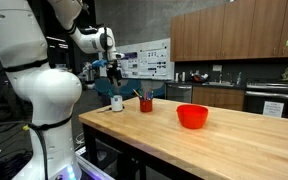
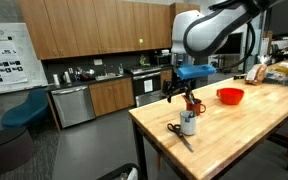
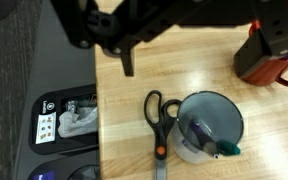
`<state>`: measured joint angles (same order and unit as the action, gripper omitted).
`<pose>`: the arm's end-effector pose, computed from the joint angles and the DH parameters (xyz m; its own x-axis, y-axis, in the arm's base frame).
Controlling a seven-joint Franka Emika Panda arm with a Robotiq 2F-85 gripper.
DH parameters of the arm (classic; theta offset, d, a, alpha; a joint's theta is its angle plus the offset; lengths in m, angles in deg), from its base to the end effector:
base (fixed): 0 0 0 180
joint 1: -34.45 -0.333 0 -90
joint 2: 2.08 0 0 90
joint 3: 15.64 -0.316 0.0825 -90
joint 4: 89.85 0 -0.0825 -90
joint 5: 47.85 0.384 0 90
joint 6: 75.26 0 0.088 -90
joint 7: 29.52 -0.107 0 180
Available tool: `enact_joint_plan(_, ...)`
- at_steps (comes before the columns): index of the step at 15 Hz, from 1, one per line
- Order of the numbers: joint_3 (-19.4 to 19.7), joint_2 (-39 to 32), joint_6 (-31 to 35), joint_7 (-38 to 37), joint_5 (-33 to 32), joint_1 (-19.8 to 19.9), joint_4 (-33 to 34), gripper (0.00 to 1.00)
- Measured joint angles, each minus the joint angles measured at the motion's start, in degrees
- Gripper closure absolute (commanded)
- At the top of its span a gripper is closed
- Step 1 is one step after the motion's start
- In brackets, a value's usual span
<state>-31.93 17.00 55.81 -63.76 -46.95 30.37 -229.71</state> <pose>0.4244 0.1610 0.4373 0.9500 -0.2540 0.1818 -0.2530 -0.9670 -0.0289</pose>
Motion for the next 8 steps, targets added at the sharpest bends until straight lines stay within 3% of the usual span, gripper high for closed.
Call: enact_joint_plan(8, 0.21, 8.75, -5.96, 0.07, 2.82, -2.86, -5.78, 0.00)
